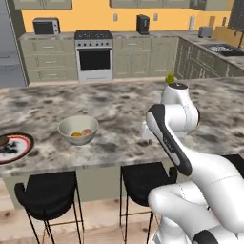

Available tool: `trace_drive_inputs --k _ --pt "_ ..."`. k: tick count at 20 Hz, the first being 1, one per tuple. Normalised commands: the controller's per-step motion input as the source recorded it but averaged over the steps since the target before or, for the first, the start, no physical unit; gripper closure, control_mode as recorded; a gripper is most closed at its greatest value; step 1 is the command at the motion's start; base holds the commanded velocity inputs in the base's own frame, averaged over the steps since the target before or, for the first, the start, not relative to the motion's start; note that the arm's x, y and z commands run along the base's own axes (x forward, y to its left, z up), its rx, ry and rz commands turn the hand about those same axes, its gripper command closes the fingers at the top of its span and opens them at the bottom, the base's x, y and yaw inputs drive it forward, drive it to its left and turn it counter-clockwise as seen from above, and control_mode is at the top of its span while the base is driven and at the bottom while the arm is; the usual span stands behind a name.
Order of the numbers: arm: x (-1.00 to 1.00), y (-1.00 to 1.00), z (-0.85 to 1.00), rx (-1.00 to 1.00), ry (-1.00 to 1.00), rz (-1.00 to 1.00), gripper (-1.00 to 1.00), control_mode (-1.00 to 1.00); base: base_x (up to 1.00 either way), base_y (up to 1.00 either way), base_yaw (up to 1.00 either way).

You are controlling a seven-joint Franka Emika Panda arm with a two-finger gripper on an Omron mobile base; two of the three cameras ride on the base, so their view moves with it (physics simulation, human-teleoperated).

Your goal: Take the fruits from the plate on the dining counter and place two fruits in each bowl.

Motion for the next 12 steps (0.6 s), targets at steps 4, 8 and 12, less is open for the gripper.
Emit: trace_drive_inputs --k 4,8,12 --pt "0.0 0.0 0.0 0.0 0.0 0.0 -1.0 1.0 -0.17 0.77 0.01" --pt "0.0 0.0 0.0 0.0 0.0 0.0 -1.0 1.0 -0.1 0.83 0.01" --pt "0.0 0.0 0.0 0.0 0.0 0.0 -1.0 1.0 -0.13 0.8 0.0"
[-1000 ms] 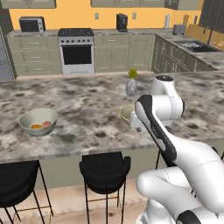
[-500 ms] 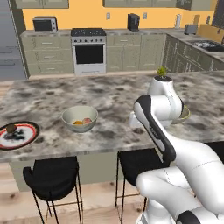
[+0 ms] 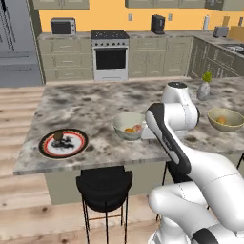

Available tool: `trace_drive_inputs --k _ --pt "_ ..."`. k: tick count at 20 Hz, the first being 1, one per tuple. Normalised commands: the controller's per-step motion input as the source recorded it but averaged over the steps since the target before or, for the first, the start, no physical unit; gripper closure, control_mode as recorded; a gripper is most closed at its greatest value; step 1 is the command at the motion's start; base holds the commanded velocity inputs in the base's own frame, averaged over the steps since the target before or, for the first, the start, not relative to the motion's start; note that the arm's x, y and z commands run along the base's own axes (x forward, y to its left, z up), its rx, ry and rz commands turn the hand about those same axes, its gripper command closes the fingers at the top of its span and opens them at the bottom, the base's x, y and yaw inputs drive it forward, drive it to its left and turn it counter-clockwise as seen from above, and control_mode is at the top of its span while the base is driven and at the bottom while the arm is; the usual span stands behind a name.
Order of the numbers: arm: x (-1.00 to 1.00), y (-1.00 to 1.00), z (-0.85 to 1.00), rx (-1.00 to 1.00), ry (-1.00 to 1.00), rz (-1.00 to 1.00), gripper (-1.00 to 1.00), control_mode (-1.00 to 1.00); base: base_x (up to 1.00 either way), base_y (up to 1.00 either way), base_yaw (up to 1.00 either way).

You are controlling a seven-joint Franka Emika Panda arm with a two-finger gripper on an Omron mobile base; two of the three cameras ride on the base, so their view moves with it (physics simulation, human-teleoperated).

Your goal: Take the fruits from the plate on the dining counter and place two fruits in each bowl.

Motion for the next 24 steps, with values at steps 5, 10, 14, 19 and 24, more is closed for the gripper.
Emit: trace_drive_inputs --k 5,10,14,19,24 --pt "0.0 0.0 0.0 0.0 0.0 0.0 -1.0 1.0 -0.08 0.82 0.0" --pt "0.0 0.0 0.0 0.0 0.0 0.0 -1.0 1.0 -0.06 0.83 -0.02" --pt "0.0 0.0 0.0 0.0 0.0 0.0 -1.0 1.0 0.28 1.0 -0.29" --pt "0.0 0.0 0.0 0.0 0.0 0.0 -1.0 1.0 0.64 0.89 -0.44" --pt "0.0 0.0 0.0 0.0 0.0 0.0 -1.0 1.0 0.95 0.21 -0.09"
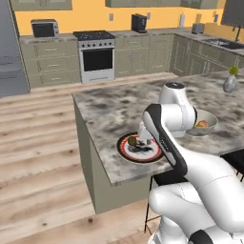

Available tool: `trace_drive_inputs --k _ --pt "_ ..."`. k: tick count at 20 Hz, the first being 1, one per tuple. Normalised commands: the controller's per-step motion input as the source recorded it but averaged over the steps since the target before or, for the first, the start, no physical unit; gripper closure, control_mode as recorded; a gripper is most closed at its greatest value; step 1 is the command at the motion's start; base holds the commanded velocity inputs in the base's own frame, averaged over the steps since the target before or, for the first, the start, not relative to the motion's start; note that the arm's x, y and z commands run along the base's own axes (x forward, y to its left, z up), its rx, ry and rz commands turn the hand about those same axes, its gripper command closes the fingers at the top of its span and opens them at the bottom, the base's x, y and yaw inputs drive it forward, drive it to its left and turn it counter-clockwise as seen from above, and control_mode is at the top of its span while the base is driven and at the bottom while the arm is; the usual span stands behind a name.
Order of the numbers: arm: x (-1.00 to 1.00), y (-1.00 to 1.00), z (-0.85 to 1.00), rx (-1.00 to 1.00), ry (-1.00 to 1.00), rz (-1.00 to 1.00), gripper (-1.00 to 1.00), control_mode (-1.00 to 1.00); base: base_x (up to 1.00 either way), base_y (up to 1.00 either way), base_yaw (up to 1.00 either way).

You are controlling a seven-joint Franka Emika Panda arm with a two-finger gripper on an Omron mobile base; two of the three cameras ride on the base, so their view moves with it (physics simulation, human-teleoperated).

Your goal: Take the fruits from the plate on the dining counter and place two fruits in each bowl.

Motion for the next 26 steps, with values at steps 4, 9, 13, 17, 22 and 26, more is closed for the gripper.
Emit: trace_drive_inputs --k 4,9,13,17,22,26 --pt "0.0 0.0 0.0 0.0 0.0 0.0 -1.0 1.0 0.78 0.15 -0.05" --pt "0.0 0.0 0.0 0.0 0.0 0.0 -1.0 1.0 0.31 0.97 -0.42" --pt "0.0 0.0 0.0 0.0 0.0 0.0 -1.0 1.0 0.73 0.31 -0.17" --pt "0.0 0.0 0.0 0.0 0.0 0.0 -1.0 1.0 0.31 -0.01 0.0" --pt "0.0 0.0 0.0 0.0 0.0 0.0 -1.0 1.0 0.0 0.0 0.0" --pt "0.64 -0.28 0.0 0.0 0.01 0.0 -1.0 -1.0 0.0 0.0 0.0"
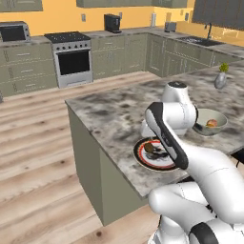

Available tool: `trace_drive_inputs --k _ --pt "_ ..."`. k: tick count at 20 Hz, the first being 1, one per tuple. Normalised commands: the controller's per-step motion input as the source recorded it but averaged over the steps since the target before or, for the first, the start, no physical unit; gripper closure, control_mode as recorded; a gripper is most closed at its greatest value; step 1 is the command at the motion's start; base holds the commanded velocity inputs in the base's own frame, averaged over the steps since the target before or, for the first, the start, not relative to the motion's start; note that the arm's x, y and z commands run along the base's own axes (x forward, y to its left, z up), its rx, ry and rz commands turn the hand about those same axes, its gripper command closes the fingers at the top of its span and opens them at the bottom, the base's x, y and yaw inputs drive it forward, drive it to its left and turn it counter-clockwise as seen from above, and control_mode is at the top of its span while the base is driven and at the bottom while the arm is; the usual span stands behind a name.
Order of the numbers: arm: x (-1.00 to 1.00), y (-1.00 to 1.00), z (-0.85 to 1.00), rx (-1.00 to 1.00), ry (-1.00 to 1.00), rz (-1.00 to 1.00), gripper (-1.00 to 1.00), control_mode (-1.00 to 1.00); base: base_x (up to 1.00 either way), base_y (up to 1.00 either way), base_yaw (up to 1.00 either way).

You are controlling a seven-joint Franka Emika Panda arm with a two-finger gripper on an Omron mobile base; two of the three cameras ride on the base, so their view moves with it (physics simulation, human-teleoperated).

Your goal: Take the fruits from the plate on the dining counter and place two fruits in each bowl.

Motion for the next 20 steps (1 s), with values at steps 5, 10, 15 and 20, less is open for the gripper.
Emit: trace_drive_inputs --k 5,10,15,20 --pt "0.98 -0.61 -0.12 0.0 0.01 0.01 -1.0 -1.0 0.0 0.0 0.0" --pt "0.69 -0.21 -0.56 -0.04 0.4 0.01 -1.0 -1.0 0.0 0.0 0.0" --pt "0.55 -0.03 -0.54 0.07 0.02 0.07 -1.0 -1.0 0.0 0.0 0.0" --pt "0.5 0.07 -0.24 0.0 -0.01 0.0 -1.0 -1.0 0.0 0.0 0.0"
